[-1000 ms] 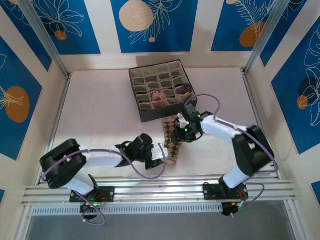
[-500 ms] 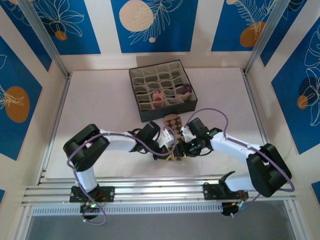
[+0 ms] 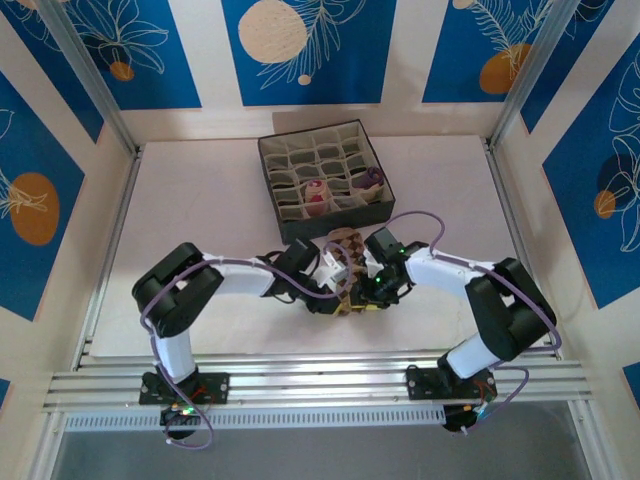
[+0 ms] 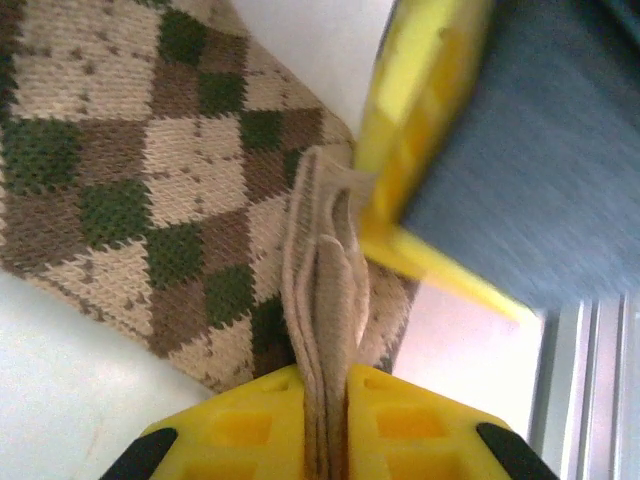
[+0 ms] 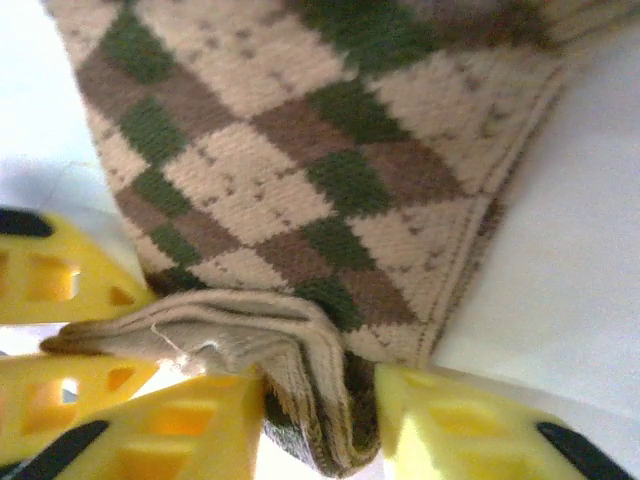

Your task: Roll the socks

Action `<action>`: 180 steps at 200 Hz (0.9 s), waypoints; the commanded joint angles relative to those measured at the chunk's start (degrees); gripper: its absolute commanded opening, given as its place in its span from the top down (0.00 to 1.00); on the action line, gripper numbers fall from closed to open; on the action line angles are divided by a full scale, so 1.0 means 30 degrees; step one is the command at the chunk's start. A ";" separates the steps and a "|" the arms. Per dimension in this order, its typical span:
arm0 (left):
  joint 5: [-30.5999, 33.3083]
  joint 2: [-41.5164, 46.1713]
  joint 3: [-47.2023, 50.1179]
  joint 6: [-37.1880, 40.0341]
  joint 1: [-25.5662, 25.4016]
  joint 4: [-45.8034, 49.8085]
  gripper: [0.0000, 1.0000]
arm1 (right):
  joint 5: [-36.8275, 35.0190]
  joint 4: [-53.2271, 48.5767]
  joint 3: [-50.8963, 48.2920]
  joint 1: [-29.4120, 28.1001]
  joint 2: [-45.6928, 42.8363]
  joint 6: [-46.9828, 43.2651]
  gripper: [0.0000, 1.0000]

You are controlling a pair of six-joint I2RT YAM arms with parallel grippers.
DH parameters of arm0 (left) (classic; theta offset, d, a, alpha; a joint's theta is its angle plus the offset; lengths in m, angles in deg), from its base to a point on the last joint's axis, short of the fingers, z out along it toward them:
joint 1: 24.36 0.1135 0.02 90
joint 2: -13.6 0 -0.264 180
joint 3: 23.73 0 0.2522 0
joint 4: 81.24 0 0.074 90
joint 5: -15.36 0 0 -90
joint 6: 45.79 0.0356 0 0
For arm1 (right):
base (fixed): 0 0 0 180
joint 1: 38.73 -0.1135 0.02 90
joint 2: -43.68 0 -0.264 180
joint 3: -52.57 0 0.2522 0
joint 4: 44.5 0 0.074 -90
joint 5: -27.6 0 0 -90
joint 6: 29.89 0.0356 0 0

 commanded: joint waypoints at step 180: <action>0.5091 0.3832 0.4601 1.5210 -0.2866 -0.5737 0.70 | -0.1146 -0.2021 0.0438 0.0695 0.1431 -0.0132 0.82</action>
